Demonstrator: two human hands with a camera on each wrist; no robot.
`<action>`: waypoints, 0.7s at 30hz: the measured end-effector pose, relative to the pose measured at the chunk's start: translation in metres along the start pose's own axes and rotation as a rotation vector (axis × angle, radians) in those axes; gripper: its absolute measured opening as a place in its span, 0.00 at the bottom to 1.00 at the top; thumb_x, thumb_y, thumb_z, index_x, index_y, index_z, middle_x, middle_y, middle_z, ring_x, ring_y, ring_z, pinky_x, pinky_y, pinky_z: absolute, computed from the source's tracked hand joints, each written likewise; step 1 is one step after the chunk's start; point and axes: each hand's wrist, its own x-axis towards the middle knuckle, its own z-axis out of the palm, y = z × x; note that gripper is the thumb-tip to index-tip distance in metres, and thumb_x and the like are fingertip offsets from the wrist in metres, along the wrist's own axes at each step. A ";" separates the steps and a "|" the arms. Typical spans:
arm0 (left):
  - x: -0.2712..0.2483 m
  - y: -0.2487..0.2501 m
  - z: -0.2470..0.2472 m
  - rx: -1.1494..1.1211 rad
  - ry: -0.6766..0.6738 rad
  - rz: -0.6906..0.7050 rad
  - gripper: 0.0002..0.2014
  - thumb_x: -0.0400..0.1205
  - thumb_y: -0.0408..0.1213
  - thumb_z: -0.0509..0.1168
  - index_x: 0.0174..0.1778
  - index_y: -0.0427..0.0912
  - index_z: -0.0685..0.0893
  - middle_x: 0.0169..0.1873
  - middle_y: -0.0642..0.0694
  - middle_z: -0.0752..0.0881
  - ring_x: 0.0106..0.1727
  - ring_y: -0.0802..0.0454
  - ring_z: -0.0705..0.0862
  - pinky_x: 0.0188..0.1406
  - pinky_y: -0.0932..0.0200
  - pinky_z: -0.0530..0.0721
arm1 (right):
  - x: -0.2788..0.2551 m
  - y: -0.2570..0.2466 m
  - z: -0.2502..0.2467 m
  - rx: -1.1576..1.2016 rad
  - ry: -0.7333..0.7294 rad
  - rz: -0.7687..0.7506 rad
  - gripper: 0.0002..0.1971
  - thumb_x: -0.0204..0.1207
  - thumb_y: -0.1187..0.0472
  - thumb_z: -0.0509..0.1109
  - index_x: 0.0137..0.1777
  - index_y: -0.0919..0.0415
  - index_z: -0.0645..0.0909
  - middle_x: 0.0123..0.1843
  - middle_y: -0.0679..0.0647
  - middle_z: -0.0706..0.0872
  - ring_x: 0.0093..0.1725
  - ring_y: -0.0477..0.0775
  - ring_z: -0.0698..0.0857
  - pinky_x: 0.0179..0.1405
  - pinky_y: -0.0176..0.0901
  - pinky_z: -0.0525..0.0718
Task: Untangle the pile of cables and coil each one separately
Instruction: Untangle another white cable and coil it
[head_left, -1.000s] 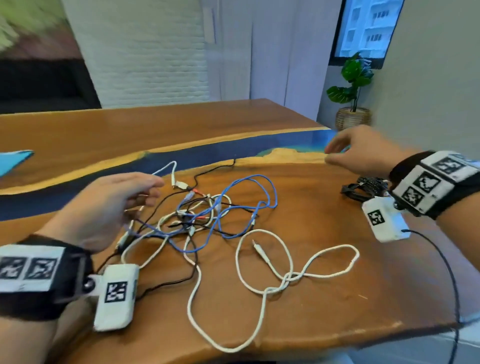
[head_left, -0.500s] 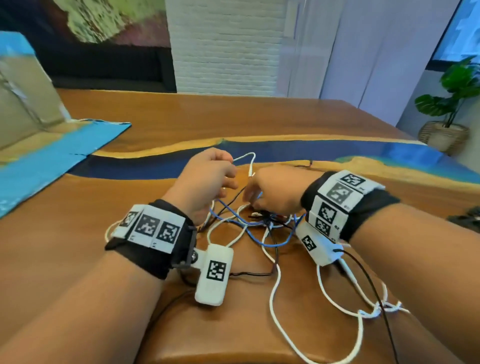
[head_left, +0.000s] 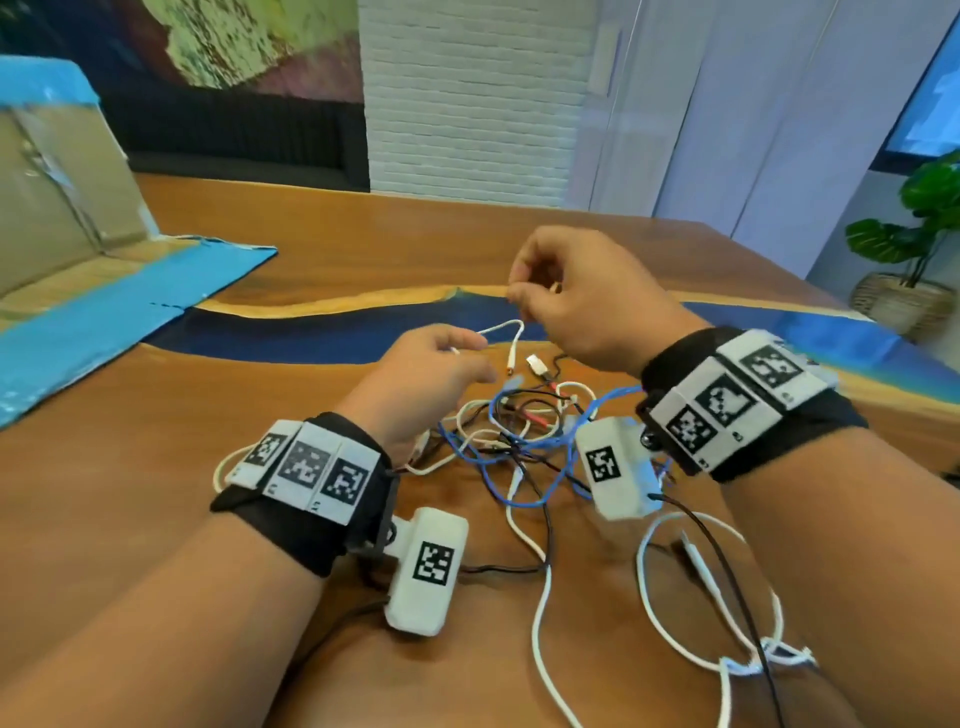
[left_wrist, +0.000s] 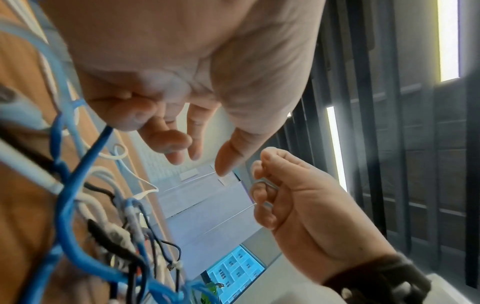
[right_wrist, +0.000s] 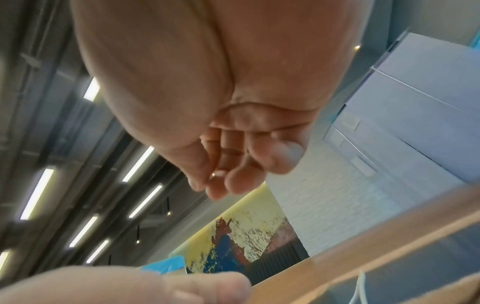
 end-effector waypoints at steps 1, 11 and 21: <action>-0.001 0.000 0.000 0.012 -0.019 -0.019 0.11 0.80 0.34 0.74 0.57 0.49 0.87 0.41 0.46 0.82 0.32 0.52 0.76 0.16 0.69 0.69 | -0.002 -0.001 -0.003 0.024 -0.045 0.022 0.04 0.80 0.60 0.73 0.43 0.53 0.84 0.37 0.45 0.86 0.35 0.40 0.83 0.37 0.37 0.79; -0.001 0.000 0.002 -0.076 -0.028 0.011 0.10 0.82 0.26 0.70 0.55 0.43 0.89 0.50 0.41 0.89 0.44 0.46 0.87 0.41 0.52 0.87 | -0.017 0.010 0.037 -0.532 -0.730 0.144 0.33 0.81 0.43 0.71 0.82 0.51 0.66 0.64 0.53 0.83 0.58 0.57 0.82 0.48 0.44 0.75; -0.008 0.004 0.002 0.047 -0.138 0.082 0.16 0.78 0.36 0.78 0.60 0.53 0.89 0.52 0.50 0.89 0.50 0.56 0.87 0.44 0.58 0.78 | -0.025 0.011 0.009 -0.129 -0.299 0.187 0.11 0.69 0.55 0.81 0.44 0.52 0.80 0.39 0.47 0.84 0.38 0.48 0.83 0.31 0.42 0.77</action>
